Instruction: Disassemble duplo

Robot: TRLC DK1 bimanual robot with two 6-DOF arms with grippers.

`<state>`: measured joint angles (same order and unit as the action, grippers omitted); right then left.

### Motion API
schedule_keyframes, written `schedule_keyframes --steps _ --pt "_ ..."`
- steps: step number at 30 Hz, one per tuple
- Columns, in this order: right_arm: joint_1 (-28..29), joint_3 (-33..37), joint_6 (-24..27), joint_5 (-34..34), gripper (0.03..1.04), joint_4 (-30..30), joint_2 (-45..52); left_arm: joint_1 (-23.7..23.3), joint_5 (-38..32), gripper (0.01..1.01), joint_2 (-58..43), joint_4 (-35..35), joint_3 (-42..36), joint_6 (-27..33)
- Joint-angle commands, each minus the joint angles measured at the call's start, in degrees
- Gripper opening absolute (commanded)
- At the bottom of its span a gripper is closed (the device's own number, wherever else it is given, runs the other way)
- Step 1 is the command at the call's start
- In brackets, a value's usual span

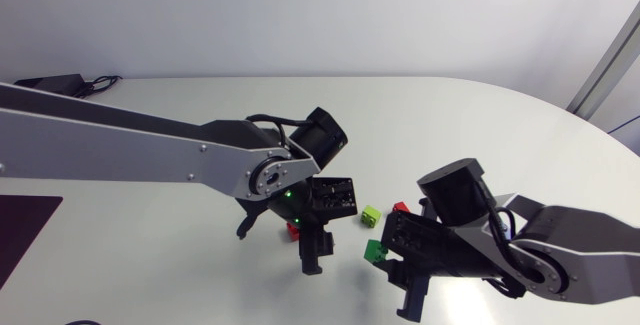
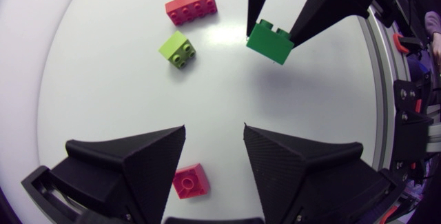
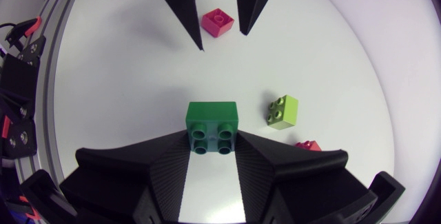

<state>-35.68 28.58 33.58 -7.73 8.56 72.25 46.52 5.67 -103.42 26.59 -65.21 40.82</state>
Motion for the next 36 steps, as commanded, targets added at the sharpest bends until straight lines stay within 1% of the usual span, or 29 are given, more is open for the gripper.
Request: schedule_keyframes --steps 1,3,6,8,9,12,13,15,16,17,20,24,26,27,32,36 --pt "-1.2 -0.7 1.0 1.1 0.22 -1.1 3.1 0.0 -1.3 0.730 2.5 -1.2 2.5 -1.8" --pt "-1.8 0.1 1.0 1.6 0.22 -1.3 5.4 -0.8 -1.4 0.803 4.2 -2.4 3.3 -2.9" --pt "-2.2 1.0 1.0 2.1 0.23 -3.4 8.2 -2.5 -2.0 0.908 6.6 -3.5 4.7 -3.9" --pt "-2.6 1.4 1.0 3.6 0.29 -4.7 9.7 -3.7 -2.2 0.964 8.4 -4.5 5.7 -4.6" --pt "-3.3 1.4 1.0 4.8 0.33 -5.7 10.4 -4.2 -2.4 0.972 9.3 -5.0 6.2 -4.9" --pt "-4.8 1.6 1.0 7.0 0.48 -6.7 11.9 -6.2 -2.6 0.979 11.6 -5.8 7.6 -5.8" --pt "-5.2 1.5 0.8 7.6 0.57 -7.2 12.0 -6.4 -2.7 0.979 12.4 -5.9 8.3 -6.0" --pt "-5.4 1.5 0.5 8.3 0.84 -7.4 12.0 -7.2 -3.5 0.979 14.3 -7.1 9.8 -6.4" --pt "-5.4 1.4 0.4 8.6 0.95 -7.6 11.7 -7.5 -4.1 0.979 15.3 -7.3 10.5 -6.5" --pt "-5.4 1.0 0.3 8.9 1.00 -8.3 11.2 -7.9 -4.1 0.979 16.3 -7.3 10.8 -6.5" --pt "-5.4 0.3 0.2 10.4 1.00 -8.7 9.2 -9.3 -5.1 0.979 18.6 -7.7 11.6 -7.2" --pt "-5.1 -0.1 -0.2 12.6 1.00 -8.4 4.8 -9.9 -9.6 0.979 20.2 -7.9 11.7 -8.1" --pt "-4.7 0.3 -0.4 13.1 1.00 -6.0 2.5 -10.3 -11.2 0.979 21.4 -7.9 11.9 -8.8" --pt "-3.8 0.5 -1.3 14.8 1.00 -5.9 0.8 -10.9 -11.2 0.979 22.6 -7.9 12.2 -9.3" --pt "0.2 1.9 -2.0 15.4 1.00 0.2 -8.0 -13.7 -11.5 0.979 28.3 -8.4 13.3 -11.0" --pt "3.2 1.8 -2.2 15.9 1.00 2.5 -15.8 -15.6 -11.6 0.979 33.4 -8.9 14.7 -12.0"
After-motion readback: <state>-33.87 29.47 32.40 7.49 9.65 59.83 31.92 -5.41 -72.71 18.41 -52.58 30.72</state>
